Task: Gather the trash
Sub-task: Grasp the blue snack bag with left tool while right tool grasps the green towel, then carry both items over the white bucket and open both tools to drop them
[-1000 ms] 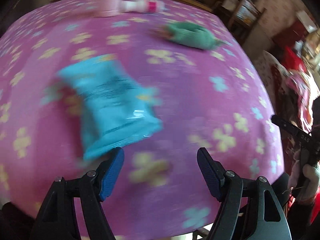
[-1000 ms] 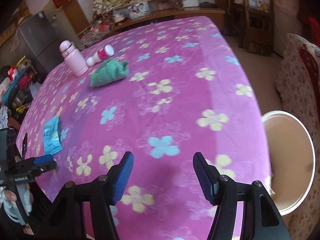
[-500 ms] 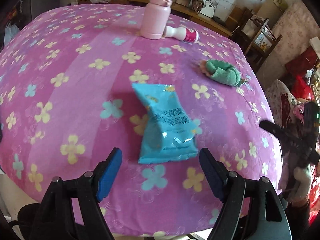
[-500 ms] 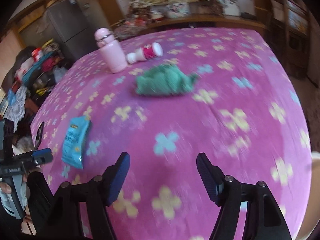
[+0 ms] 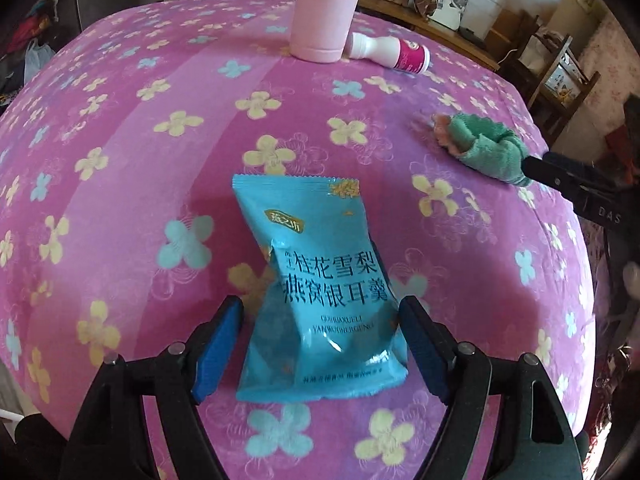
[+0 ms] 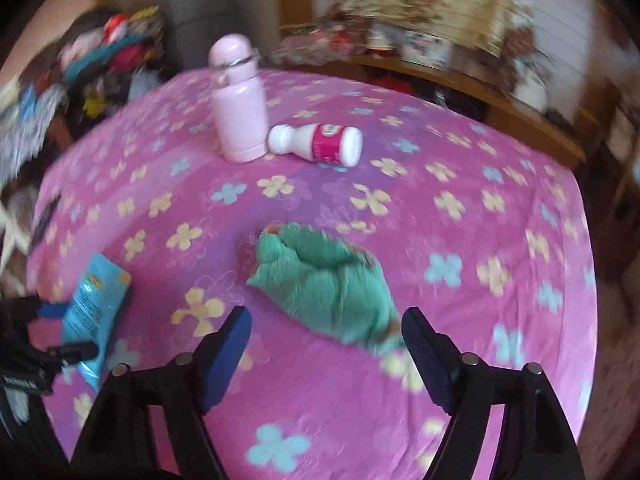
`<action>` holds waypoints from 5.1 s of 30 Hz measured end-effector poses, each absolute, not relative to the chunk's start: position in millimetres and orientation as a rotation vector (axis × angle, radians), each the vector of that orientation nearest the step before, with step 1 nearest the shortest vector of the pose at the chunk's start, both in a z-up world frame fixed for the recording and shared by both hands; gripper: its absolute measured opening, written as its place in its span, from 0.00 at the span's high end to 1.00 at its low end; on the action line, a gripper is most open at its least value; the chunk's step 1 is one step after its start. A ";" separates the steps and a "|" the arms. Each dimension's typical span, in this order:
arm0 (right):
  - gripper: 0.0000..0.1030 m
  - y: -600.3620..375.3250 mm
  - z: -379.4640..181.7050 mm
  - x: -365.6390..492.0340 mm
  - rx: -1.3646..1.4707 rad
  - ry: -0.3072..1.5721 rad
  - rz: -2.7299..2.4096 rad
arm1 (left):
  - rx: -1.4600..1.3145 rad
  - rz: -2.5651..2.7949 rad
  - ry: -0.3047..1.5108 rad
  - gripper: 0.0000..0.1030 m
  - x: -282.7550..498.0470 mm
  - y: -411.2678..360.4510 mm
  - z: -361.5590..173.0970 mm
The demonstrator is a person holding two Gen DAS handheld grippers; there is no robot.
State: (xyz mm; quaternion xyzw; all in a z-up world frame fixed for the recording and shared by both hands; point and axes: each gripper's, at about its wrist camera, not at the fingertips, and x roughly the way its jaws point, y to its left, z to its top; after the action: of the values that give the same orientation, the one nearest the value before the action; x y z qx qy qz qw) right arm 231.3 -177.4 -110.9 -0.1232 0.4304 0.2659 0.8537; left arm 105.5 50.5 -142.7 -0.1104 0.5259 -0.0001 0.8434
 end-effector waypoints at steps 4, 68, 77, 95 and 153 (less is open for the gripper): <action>0.22 -161.8 -127.6 256.5 -0.369 0.937 0.578 | -0.207 0.000 1.105 0.22 112.4 46.0 -143.2; 0.38 -514.6 -115.5 -28.9 0.455 0.880 -0.104 | 0.159 -0.562 0.923 0.50 58.4 -300.8 -81.1; 0.37 -547.2 -132.5 -42.8 0.479 0.900 -0.185 | 0.190 -0.624 0.939 0.50 53.4 -343.2 -90.9; 0.37 -579.1 -162.3 -41.4 0.516 0.934 -0.266 | 0.216 -0.689 0.974 0.50 59.6 -390.5 -110.4; 0.27 -591.6 -150.0 -55.4 0.568 0.899 -0.325 | 0.076 -0.851 1.064 0.30 46.7 -390.6 -128.7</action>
State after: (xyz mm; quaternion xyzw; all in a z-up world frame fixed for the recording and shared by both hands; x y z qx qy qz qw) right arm -55.4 -591.6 -150.0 0.2694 0.4266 -0.1543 0.8495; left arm 46.7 -390.6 -128.7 0.0350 0.4917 -0.3934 0.7760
